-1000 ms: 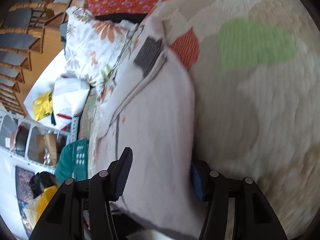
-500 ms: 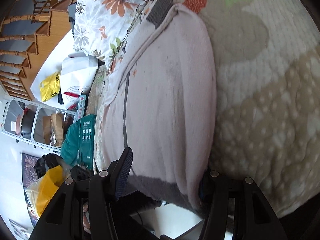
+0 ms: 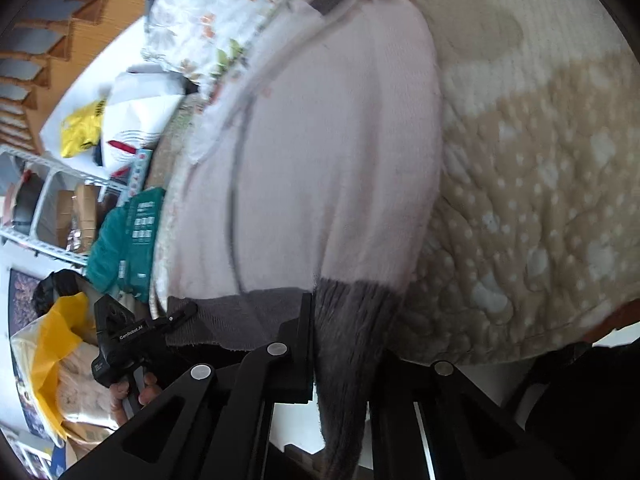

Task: Fold small clothes
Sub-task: 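Grasp the grey cuffs with both grippers and lift the sweater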

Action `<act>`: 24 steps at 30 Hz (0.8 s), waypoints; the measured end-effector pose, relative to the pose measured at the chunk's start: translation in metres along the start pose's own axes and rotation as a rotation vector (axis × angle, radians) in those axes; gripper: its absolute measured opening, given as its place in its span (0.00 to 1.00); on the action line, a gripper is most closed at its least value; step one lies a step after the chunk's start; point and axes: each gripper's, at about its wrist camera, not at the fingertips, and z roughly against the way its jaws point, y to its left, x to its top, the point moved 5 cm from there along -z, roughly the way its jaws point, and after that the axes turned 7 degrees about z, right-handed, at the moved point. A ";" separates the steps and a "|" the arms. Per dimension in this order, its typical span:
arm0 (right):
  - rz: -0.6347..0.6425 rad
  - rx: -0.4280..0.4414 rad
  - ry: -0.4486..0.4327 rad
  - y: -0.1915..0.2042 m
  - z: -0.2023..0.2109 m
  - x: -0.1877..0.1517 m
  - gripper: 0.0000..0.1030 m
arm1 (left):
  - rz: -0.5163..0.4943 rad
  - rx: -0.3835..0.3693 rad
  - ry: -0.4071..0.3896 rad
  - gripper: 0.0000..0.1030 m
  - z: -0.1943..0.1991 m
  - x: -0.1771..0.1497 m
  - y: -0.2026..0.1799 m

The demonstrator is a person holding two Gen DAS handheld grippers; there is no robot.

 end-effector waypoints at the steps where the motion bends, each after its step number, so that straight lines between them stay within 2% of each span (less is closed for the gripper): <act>1: 0.024 0.006 -0.014 0.007 0.007 0.007 0.06 | -0.007 -0.008 -0.012 0.05 0.004 0.006 -0.006; 6: 0.162 0.000 -0.095 0.046 0.031 0.076 0.06 | -0.072 -0.039 -0.075 0.05 0.012 0.060 -0.053; 9: 0.215 -0.012 -0.144 0.060 0.032 0.131 0.06 | -0.111 -0.036 -0.147 0.05 0.001 0.114 -0.092; 12: 0.243 -0.047 -0.171 0.061 0.018 0.185 0.06 | -0.116 -0.022 -0.162 0.05 -0.022 0.155 -0.118; 14: 0.229 -0.068 -0.165 0.055 -0.004 0.219 0.06 | -0.114 -0.007 -0.154 0.04 -0.048 0.180 -0.139; 20: 0.147 -0.117 -0.085 0.007 -0.060 0.270 0.06 | -0.151 0.073 -0.140 0.04 -0.106 0.224 -0.160; 24: 0.061 -0.031 -0.069 -0.021 -0.076 0.295 0.08 | -0.135 0.088 -0.136 0.04 -0.132 0.245 -0.164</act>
